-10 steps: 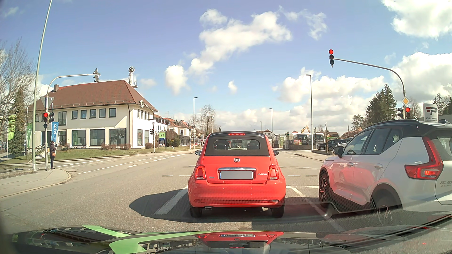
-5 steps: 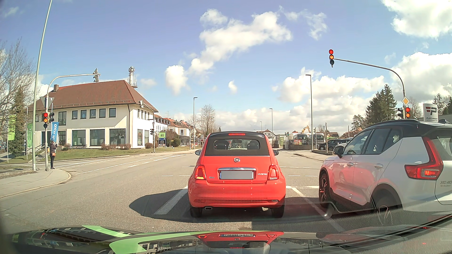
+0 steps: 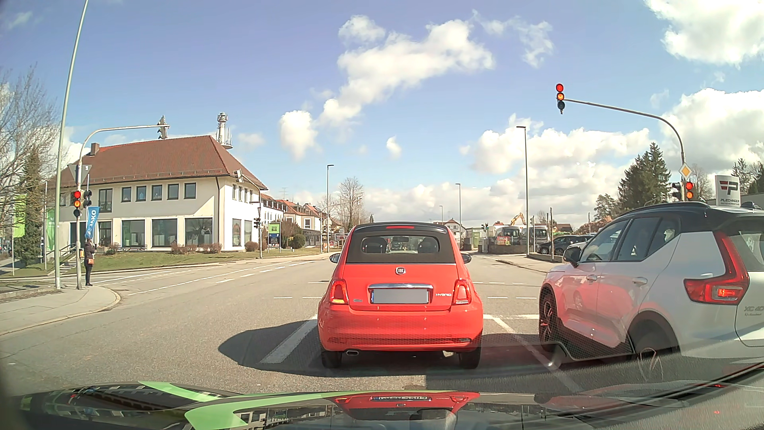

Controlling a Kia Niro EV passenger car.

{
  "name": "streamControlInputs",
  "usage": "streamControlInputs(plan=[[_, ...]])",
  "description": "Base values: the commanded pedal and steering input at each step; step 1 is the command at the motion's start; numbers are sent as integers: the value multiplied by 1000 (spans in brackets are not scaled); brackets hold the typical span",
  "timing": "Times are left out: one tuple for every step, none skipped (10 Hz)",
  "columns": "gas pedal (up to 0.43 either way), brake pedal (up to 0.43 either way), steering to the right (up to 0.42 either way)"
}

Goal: Follow the waypoints while adhering to traffic rules and regulations

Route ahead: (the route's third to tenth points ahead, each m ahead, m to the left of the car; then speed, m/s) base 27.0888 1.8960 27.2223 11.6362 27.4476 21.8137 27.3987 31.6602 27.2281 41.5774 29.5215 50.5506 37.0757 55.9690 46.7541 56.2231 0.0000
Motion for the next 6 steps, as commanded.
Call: streamControlInputs(plan=[[0, 256, 0], [0, 262, 0], [0, 262, 0], [0, 262, 0], [0, 256, 0], [0, 262, 0]])
